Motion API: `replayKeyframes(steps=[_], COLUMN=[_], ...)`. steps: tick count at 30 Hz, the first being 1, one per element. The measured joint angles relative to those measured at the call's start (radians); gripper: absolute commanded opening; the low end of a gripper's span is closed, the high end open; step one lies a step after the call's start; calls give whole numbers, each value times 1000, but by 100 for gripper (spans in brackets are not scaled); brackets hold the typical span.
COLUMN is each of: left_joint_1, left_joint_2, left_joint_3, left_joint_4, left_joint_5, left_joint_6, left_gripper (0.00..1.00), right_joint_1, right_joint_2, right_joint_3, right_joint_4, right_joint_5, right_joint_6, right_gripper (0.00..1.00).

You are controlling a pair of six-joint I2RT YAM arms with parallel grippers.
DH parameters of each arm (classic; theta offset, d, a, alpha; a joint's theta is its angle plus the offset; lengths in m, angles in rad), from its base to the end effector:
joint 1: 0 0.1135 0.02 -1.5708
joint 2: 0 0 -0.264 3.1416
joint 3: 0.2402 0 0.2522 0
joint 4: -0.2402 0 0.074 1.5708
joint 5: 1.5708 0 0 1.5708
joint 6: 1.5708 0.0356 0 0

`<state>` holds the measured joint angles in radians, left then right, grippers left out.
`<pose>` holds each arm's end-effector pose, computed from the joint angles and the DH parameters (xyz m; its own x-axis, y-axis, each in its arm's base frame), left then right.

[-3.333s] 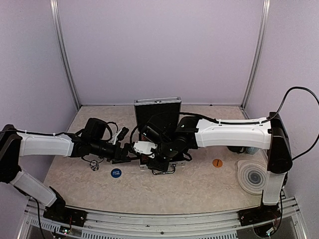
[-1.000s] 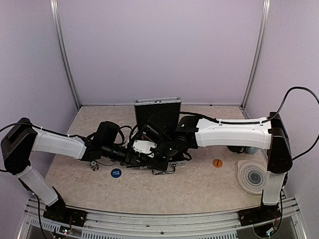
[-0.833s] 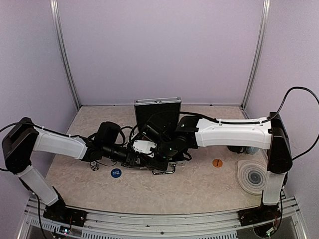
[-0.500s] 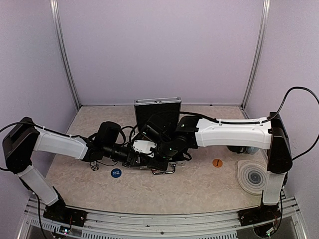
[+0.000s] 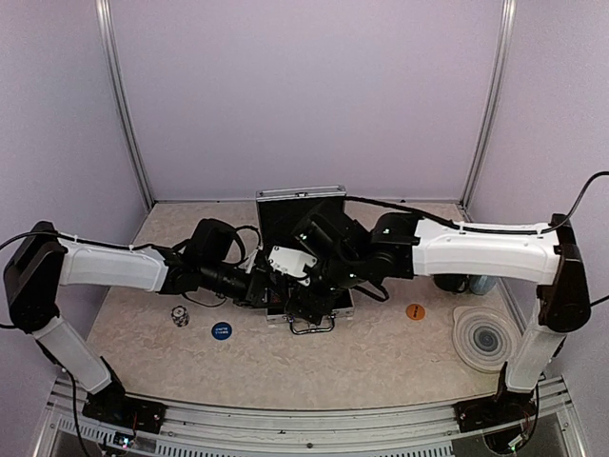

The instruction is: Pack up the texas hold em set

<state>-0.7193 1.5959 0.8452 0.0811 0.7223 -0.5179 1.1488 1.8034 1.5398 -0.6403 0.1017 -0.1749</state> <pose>0.2295 -0.2323 0.1917 -0.8434 0.2450 -0.4781 0.5372 0.3961 -0.7447 0.1674 0.3640 0.2785 -0.1635 -0.7867 -0.5952 -0.9244 0.3329 -0.1862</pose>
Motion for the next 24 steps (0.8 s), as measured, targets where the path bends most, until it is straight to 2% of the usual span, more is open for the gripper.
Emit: replayKeyframes(steps=[7,13,18,24], left_joint_1=[-1,-2,-9,-67], left_joint_2=[-19,-18,18,76], left_joint_3=[182,347,403,407], left_joint_4=[-270,-473,-547,-595], left_joint_5=[-135,-344,-489,-579], left_joint_6=[202,417,585,766], left_gripper=[0,0,0,0], right_joint_1=[-88,-131,-131,-131], right_joint_2=[-222,-288,-305,-336], right_joint_3=[-159,-290,-365,-420], right_joint_4=[158,238,271,295], right_joint_5=[41,79,85,103], right_joint_6=[66,110,117,116], right_gripper=[90,90,91,91])
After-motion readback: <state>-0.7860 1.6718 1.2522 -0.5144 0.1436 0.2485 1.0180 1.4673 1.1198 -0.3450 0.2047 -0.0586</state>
